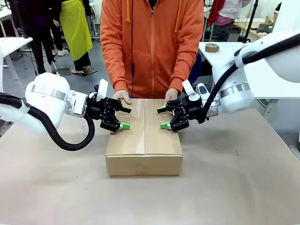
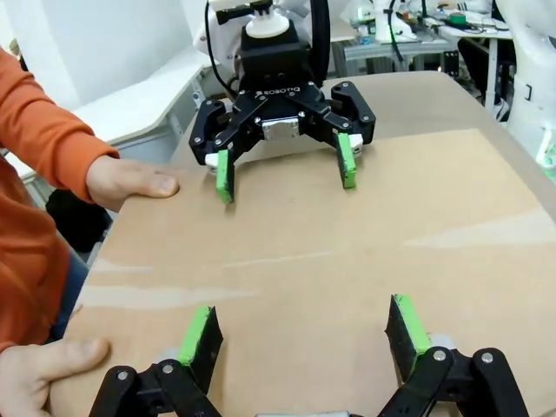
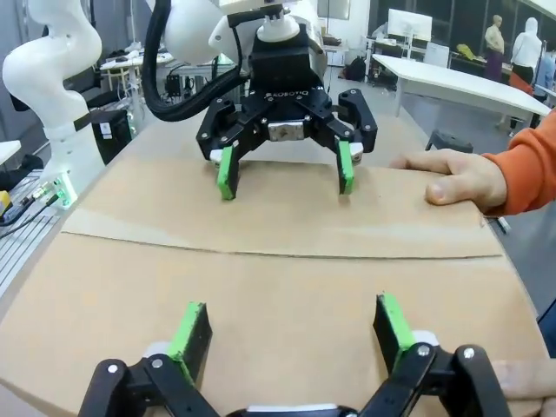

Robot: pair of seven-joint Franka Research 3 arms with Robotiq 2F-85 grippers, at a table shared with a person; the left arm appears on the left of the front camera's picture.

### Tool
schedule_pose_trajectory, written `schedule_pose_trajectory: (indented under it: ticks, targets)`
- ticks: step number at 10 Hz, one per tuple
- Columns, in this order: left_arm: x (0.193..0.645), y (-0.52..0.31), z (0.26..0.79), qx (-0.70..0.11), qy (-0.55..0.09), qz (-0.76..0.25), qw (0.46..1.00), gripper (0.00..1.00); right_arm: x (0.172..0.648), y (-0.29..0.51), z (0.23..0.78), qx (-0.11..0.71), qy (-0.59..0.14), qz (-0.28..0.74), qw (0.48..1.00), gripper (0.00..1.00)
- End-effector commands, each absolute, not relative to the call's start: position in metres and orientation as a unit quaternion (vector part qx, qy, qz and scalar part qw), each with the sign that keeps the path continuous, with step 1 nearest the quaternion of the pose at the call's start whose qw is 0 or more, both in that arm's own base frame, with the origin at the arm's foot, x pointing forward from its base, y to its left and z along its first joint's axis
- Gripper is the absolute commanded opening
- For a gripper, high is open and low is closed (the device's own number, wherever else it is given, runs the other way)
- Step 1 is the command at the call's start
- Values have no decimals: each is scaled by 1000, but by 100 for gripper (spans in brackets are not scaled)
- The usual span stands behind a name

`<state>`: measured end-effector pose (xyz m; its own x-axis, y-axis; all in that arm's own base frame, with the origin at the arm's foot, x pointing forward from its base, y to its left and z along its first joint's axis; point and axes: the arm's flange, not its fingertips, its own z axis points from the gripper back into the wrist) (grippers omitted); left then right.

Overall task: Pack the gift set into the box.
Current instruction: Press and hold the closed box until the human finishes sealing it.

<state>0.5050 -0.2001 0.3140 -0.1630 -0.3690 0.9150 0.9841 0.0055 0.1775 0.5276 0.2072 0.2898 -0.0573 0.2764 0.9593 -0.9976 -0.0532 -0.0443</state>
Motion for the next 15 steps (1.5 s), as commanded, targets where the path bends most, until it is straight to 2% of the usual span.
schedule_pose_trajectory:
  ticks: [1,3,4,5,15]
  targets:
    - [502,-209,305,-331,-435,-635,546,100,532,220,277,400,-419,588,565,100]
    - [508,-209,302,-313,-426,-626,573,100,534,219,268,405,-385,595,578,100]
    - [512,-206,302,-311,-421,-613,592,100,527,212,288,422,-422,589,545,100]
    - [504,-206,314,-336,-443,-622,552,100,527,212,288,422,-422,589,545,100]
    - [504,-206,314,-336,-443,-622,552,100,527,212,288,422,-422,589,545,100]
